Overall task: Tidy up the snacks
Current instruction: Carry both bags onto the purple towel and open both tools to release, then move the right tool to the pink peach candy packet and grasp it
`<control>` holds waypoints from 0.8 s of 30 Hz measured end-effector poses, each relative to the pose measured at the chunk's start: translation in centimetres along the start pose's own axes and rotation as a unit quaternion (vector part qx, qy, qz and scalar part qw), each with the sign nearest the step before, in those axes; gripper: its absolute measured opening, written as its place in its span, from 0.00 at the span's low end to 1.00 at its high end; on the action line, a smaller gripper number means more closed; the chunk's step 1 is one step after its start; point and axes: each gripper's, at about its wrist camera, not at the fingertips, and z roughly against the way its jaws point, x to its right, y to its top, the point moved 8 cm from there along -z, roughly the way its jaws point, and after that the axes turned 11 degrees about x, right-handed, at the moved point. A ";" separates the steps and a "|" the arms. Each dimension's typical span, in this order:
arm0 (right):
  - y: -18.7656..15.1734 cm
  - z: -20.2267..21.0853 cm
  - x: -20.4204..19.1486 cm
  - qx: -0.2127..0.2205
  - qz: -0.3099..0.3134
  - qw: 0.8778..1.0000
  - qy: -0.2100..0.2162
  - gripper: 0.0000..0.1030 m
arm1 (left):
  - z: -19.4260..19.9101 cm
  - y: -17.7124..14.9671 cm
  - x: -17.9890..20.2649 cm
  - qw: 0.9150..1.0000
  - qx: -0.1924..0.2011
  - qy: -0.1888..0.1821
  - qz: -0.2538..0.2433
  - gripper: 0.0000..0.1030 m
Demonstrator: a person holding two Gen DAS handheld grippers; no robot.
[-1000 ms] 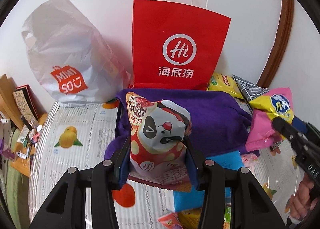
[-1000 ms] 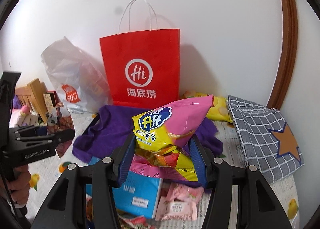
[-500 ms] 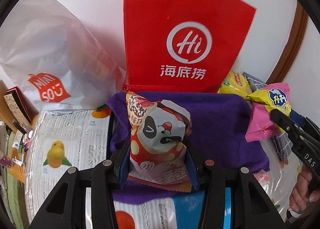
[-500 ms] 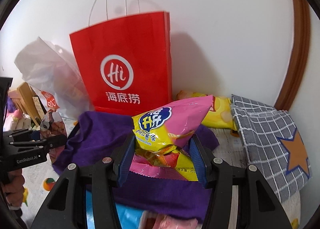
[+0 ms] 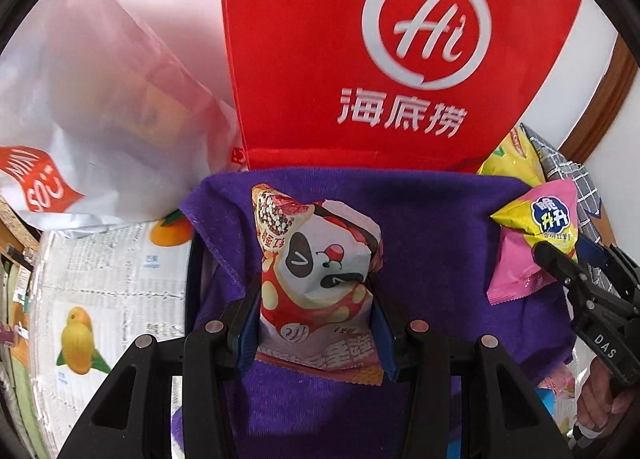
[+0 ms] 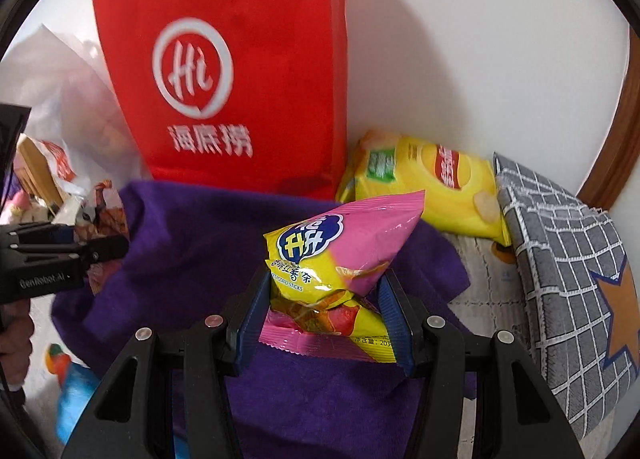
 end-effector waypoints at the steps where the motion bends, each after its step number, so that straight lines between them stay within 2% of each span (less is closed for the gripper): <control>1: -0.3 -0.3 0.0 -0.006 0.001 1.000 0.000 0.52 | -0.2 -0.1 0.0 1.000 -0.002 -0.003 0.000 0.44; 13: -0.5 -0.7 -0.2 -0.014 0.012 1.000 0.004 0.53 | -1.5 -0.9 0.9 1.000 -0.018 -0.002 -0.012 0.45; 15: -0.4 -0.4 -0.5 -0.014 0.017 1.000 0.006 0.57 | -1.4 -0.9 1.2 1.000 -0.019 -0.003 -0.015 0.45; 18: 0.2 0.4 -0.5 0.001 0.025 1.000 -0.006 0.67 | -1.0 -0.7 1.3 1.000 -0.018 -0.006 -0.016 0.55; 20: 0.7 1.5 -0.6 0.011 0.032 0.999 -0.011 0.69 | -0.2 -0.6 1.0 1.000 -0.011 -0.006 -0.015 0.62; 24: 0.8 3.8 -1.0 0.018 0.035 0.999 -0.018 0.73 | 2.0 -0.7 0.8 1.000 0.000 0.001 -0.018 0.65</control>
